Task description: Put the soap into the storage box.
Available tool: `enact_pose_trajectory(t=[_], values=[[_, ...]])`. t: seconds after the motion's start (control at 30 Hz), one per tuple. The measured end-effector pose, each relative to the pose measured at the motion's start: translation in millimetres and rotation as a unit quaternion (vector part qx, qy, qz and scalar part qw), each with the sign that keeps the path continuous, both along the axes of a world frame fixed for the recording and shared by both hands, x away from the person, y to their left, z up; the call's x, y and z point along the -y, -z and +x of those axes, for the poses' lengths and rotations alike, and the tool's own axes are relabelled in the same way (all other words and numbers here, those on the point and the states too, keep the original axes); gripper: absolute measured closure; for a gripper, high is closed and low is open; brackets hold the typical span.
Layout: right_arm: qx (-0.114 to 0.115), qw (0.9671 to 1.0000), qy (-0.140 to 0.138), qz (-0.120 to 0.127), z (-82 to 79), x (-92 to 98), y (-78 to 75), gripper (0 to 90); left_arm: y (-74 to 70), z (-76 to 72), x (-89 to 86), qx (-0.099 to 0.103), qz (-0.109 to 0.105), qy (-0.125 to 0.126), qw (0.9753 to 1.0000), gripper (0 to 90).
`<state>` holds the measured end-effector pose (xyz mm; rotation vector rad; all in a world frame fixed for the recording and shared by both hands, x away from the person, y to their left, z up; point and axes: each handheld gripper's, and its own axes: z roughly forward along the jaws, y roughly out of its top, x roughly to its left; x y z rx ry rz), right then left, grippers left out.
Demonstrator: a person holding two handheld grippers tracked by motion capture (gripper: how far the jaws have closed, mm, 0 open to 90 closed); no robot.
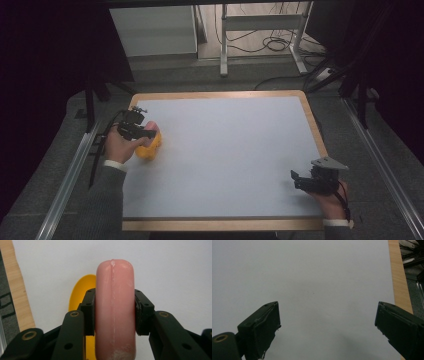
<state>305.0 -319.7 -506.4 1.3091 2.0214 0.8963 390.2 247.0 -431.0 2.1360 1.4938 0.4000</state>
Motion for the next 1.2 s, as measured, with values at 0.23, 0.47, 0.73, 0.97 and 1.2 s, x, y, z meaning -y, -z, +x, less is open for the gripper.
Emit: enact_pose_trajectory(t=[0.23, 0.47, 0.73, 0.97, 1.2], values=[[0.004, 1.0, -0.001, -0.003, -0.4, -1.8, -0.1, 5.8, 12.8, 6.0, -8.1, -0.013, -0.005, -0.015, 0.9998, 60.2], [0.003, 1.0, 0.001, -0.006, -0.2, -1.7, 0.6, 5.9, 23.3, 10.0, -8.7, -0.025, -0.001, -0.02, 0.9995, 60.2], [0.003, 1.0, 0.004, -0.007, -0.1, -0.2, 0.5, 5.8, 40.7, 12.6, -8.3, -0.043, 0.005, -0.02, 0.9989, 60.2], [0.005, 0.9999, 0.003, -0.009, -0.4, -0.9, 0.2, 5.9, 47.9, 10.7, -6.1, -0.045, 0.009, -0.017, 0.9988, 60.1], [0.005, 0.9999, 0.003, -0.009, -0.5, -0.2, 0.1, 5.9, 28.2, -1.2, -7.8, 0.003, -0.005, -0.015, 0.9999, 35.4]])
